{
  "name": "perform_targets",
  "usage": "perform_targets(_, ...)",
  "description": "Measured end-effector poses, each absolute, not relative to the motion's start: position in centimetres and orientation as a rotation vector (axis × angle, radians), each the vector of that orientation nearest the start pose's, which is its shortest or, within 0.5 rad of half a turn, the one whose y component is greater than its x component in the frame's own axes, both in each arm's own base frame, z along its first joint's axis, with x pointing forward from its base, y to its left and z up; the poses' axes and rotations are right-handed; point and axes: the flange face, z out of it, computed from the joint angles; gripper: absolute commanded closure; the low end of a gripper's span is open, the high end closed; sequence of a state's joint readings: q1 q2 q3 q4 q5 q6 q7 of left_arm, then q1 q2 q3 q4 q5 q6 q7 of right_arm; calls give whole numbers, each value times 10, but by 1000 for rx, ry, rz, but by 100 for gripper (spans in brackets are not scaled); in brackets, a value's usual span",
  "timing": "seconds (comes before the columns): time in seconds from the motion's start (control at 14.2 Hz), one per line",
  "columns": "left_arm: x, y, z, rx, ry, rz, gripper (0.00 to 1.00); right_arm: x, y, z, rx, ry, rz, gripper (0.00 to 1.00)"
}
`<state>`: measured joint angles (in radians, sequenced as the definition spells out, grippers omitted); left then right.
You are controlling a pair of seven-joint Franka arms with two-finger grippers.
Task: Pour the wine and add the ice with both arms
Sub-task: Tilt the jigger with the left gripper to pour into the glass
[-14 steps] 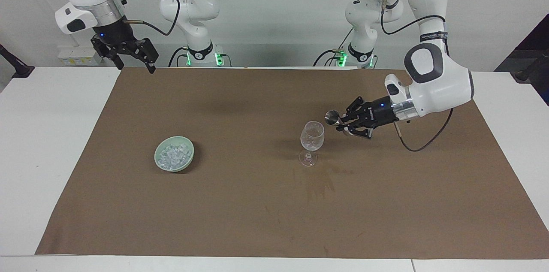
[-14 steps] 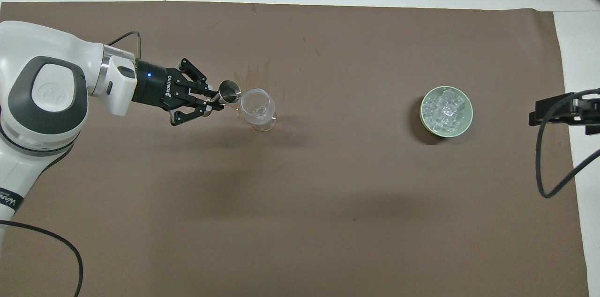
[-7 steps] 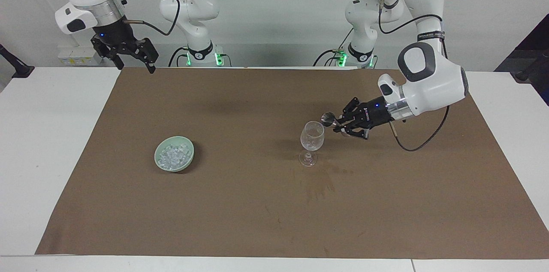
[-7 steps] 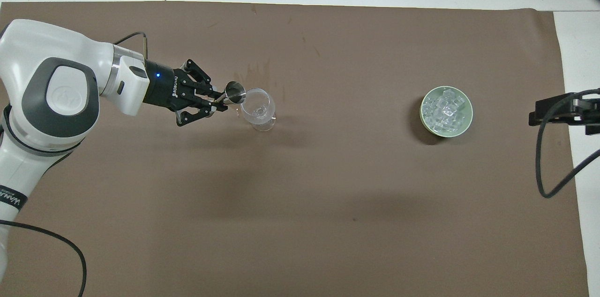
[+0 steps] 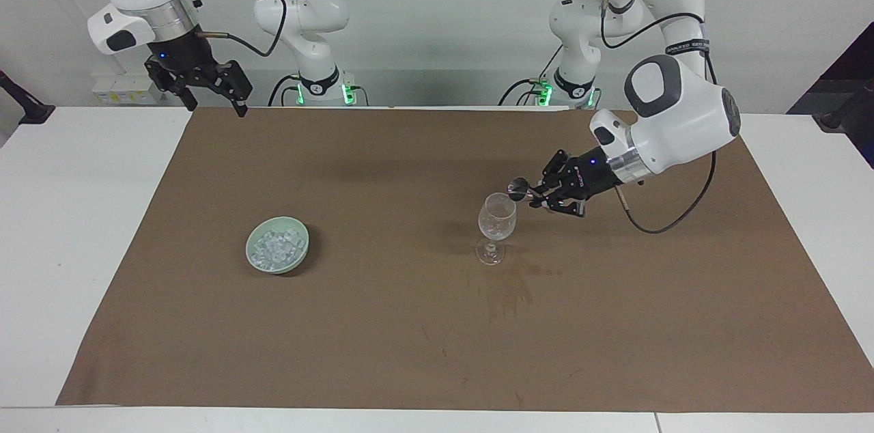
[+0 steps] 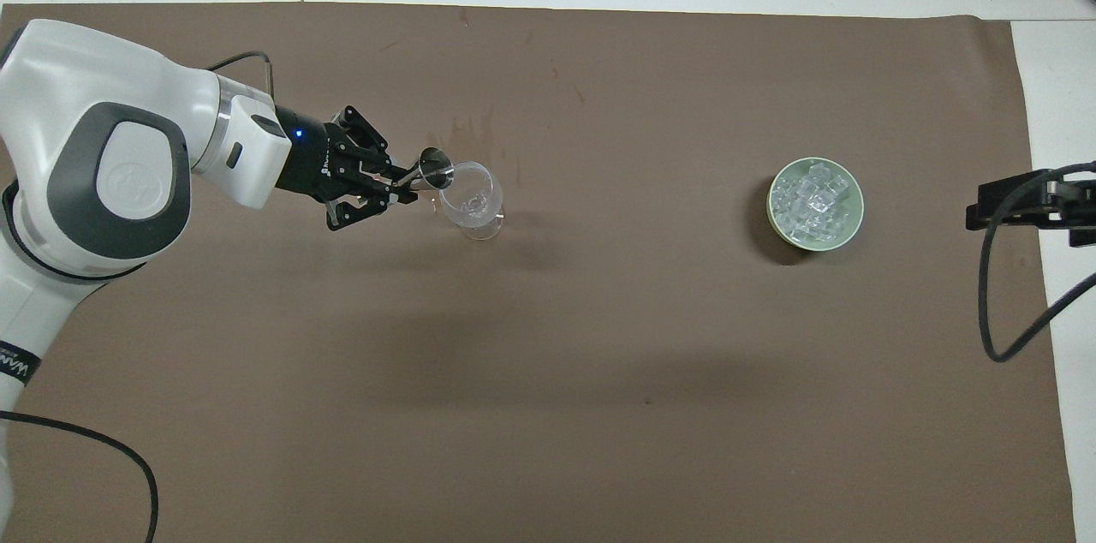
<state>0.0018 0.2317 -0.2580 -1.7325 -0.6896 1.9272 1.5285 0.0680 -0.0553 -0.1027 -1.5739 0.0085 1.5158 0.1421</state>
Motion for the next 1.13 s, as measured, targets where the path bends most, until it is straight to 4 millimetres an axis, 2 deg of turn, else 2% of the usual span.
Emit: perform_targets(1.13,595,-215,475,1956,-1787,383,94,532,-19,648,-3115,275,6,0)
